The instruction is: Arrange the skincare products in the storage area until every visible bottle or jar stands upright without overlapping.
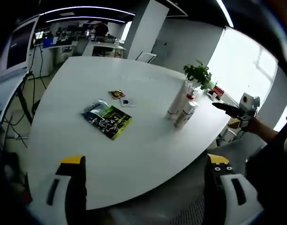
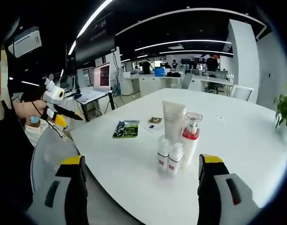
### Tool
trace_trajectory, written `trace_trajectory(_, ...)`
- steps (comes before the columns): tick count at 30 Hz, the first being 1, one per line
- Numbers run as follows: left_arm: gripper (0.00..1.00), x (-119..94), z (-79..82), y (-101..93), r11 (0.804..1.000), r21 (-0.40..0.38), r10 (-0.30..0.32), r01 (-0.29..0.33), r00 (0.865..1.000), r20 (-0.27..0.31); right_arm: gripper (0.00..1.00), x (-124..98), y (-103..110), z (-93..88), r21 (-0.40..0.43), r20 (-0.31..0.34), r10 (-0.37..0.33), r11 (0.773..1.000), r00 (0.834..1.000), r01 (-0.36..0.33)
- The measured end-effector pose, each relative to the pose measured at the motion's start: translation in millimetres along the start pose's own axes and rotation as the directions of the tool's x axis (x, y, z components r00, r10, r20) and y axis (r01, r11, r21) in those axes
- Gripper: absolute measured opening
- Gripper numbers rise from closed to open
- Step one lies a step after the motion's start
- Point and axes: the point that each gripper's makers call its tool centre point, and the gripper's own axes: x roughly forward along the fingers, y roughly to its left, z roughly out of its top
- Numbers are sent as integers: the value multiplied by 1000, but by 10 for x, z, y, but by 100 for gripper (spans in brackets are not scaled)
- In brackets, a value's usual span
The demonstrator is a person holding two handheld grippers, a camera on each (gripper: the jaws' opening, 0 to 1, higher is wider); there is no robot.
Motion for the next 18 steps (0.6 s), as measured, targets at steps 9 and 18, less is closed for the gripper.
trace_trajectory(9, 99, 47, 77, 57, 999, -4, 45, -45, 999, 4, 100, -16, -12, -3, 5, 1, -8, 1000, 1000, 8)
trace_trajectory(18, 99, 241, 238, 102, 996, -19, 84, -84, 996, -7, 100, -17, -79, -106, 23, -15, -15, 1000, 1000, 15)
